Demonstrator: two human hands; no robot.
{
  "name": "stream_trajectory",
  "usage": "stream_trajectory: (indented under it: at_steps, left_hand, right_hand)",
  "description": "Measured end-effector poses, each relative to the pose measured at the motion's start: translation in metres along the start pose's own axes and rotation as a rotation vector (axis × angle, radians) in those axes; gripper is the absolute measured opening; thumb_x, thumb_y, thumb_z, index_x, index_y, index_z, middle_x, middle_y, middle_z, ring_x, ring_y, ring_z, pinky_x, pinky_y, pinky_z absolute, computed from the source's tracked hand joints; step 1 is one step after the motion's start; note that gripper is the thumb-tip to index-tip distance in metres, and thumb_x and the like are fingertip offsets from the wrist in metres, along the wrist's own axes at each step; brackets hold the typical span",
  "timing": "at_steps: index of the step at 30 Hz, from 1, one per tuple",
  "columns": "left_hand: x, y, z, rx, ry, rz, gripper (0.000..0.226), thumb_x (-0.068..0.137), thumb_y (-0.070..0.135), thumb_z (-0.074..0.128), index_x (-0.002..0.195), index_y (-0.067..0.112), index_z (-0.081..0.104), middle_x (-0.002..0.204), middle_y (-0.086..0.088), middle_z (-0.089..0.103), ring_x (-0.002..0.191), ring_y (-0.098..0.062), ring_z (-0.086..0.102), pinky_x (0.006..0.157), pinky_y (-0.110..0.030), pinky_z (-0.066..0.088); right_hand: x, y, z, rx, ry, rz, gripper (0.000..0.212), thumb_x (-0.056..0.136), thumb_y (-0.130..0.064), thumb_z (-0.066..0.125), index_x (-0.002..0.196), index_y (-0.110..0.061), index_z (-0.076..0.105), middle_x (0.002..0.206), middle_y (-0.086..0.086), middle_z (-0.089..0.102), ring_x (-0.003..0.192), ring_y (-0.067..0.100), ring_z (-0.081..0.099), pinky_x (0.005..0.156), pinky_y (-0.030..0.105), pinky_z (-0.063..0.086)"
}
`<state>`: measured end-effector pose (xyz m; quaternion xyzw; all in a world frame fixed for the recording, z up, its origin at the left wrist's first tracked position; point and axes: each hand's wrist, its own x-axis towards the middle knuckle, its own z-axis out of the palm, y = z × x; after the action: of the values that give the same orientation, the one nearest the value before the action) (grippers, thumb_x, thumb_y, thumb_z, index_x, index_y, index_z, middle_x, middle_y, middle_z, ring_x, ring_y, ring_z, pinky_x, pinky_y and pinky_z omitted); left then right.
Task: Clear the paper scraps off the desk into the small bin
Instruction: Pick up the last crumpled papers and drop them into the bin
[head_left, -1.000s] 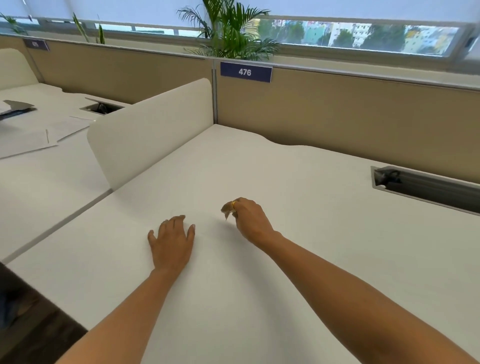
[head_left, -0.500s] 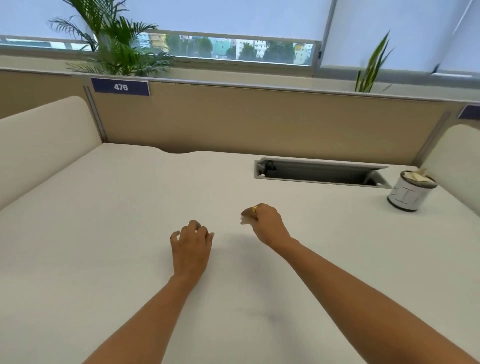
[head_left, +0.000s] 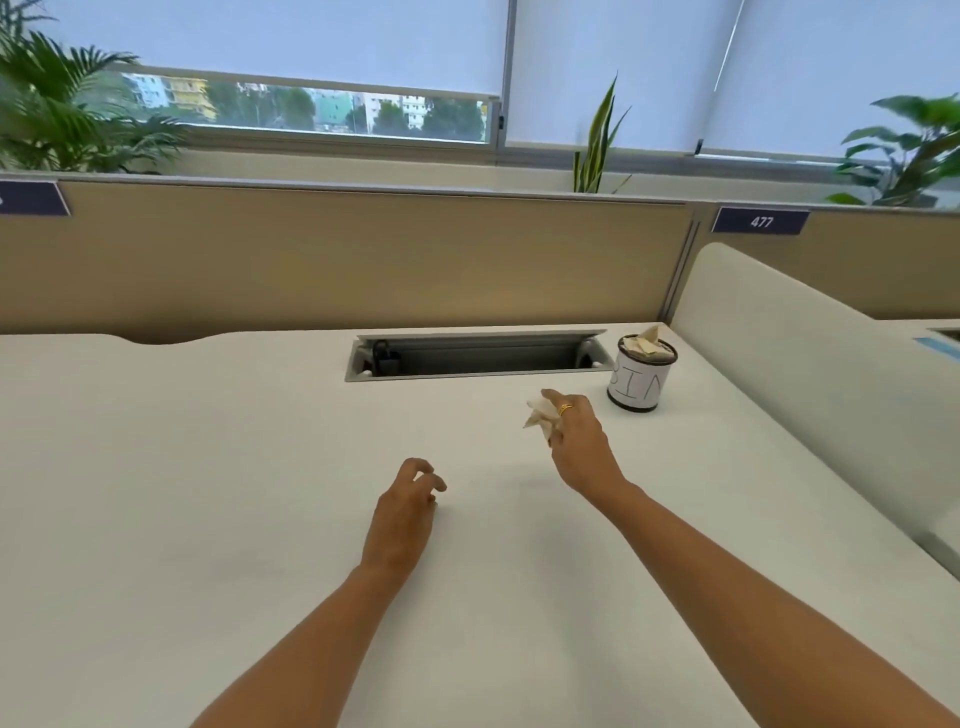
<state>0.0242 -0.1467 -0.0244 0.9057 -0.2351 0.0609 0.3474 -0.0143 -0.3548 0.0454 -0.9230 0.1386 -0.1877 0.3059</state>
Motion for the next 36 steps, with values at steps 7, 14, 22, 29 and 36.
stream_trajectory:
  at_steps: [7,14,22,29,36]
  left_hand:
    - [0.031,0.025,0.044,0.091,0.006,-0.013,0.019,0.085,0.024,0.062,0.102,0.015,0.063,0.133,0.003,0.048,0.095,-0.023,0.060,0.085,-0.032,0.042]
    - [0.059,0.017,0.070,0.272,-0.048,-0.098,0.040,0.092,0.047,0.042,0.126,0.026,0.045,0.151,0.003,0.024,0.139,-0.014,0.024,0.112,-0.036,0.020]
    - [0.060,0.014,0.075,0.308,-0.045,-0.107,0.041,0.093,0.048,0.038,0.129,0.029,0.041,0.145,0.007,0.034,0.138,-0.011,0.026,0.114,-0.037,0.016]
    - [0.060,0.017,0.074,0.317,-0.038,-0.109,0.040,0.092,0.048,0.038,0.128,0.030,0.041,0.144,0.008,0.035,0.137,-0.011,0.026,0.114,-0.036,0.017]
    - [0.058,0.021,0.072,0.302,-0.039,-0.109,0.040,0.092,0.046,0.040,0.128,0.029,0.043,0.143,0.007,0.037,0.137,-0.012,0.028,0.114,-0.036,0.018]
  right_hand:
    - [0.061,0.058,-0.067,-0.038,0.318,0.101,0.030,0.089,-0.004,0.055,0.118,-0.009,0.062,0.111,0.020,0.067,0.102,0.036,0.060,0.084,0.033,0.045]
    - [0.127,0.100,-0.107,-0.146,0.513,0.163,0.030,0.083,-0.003,0.056,0.105,-0.015,0.071,0.096,0.018,0.073,0.089,0.037,0.065,0.077,0.035,0.051]
    - [0.166,0.120,-0.099,-0.302,0.267,0.089,0.029,0.083,-0.002,0.057,0.108,-0.011,0.070,0.109,0.016,0.070,0.100,0.036,0.061,0.084,0.036,0.048]
    - [0.177,0.126,-0.090,-0.459,0.006,0.147,0.030,0.086,-0.006,0.050,0.110,-0.009,0.068,0.113,0.016,0.066,0.102,0.035,0.059,0.081,0.035,0.049]
    - [0.190,0.120,-0.100,-0.530,-0.250,0.127,0.031,0.092,-0.006,0.045,0.116,-0.005,0.064,0.119,0.019,0.063,0.104,0.036,0.056,0.079,0.034,0.046]
